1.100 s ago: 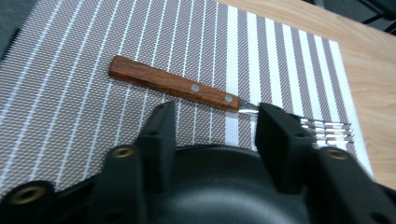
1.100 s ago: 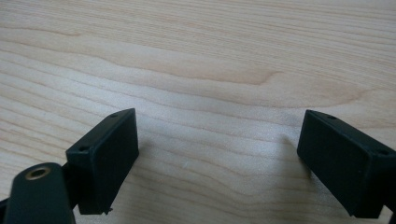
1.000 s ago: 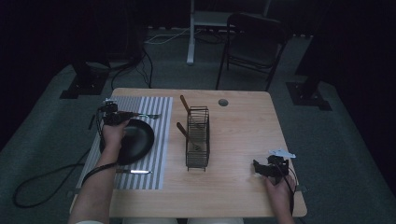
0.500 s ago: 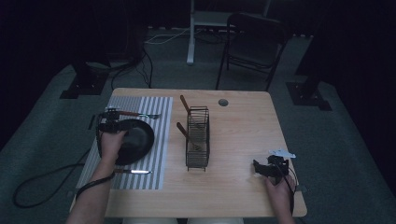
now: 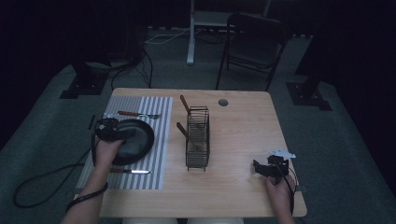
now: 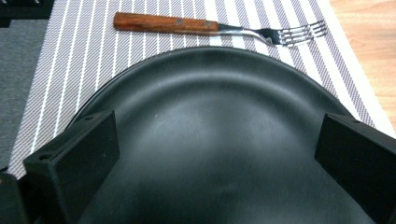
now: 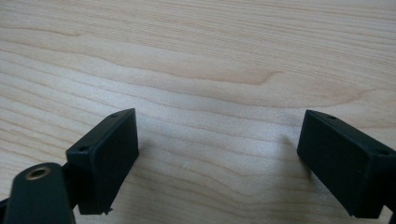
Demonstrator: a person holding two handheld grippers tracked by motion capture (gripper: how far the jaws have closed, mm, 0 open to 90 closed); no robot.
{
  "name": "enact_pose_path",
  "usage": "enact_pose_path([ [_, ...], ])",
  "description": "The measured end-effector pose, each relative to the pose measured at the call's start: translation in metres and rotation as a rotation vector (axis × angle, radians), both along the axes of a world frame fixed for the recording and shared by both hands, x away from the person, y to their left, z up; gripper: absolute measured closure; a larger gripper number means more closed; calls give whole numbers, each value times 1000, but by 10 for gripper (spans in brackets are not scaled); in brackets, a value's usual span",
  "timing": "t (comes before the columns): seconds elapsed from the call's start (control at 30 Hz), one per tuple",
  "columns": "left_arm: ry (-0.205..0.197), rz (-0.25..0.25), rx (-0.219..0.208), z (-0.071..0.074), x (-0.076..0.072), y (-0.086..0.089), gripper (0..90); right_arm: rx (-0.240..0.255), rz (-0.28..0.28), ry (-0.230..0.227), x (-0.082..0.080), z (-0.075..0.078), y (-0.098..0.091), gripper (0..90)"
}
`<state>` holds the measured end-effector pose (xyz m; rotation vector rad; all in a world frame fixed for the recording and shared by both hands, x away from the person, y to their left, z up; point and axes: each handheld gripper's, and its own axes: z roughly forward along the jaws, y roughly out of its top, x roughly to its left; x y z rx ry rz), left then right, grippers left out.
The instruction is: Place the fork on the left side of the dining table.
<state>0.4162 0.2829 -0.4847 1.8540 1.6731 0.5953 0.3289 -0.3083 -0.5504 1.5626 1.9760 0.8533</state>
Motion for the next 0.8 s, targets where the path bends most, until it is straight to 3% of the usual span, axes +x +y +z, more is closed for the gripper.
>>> enact_pose_path([
  [0.17,-8,-22,-7,1,-13,0,0,0,0,0,0,0,0,122],
  [0.27,-21,-10,-18,3,-23,0,0,0,0,0,0,0,0,122],
  [0.8,-55,-84,-31,-2,-79,-1,0,0,0,0,0,0,0,122],
])
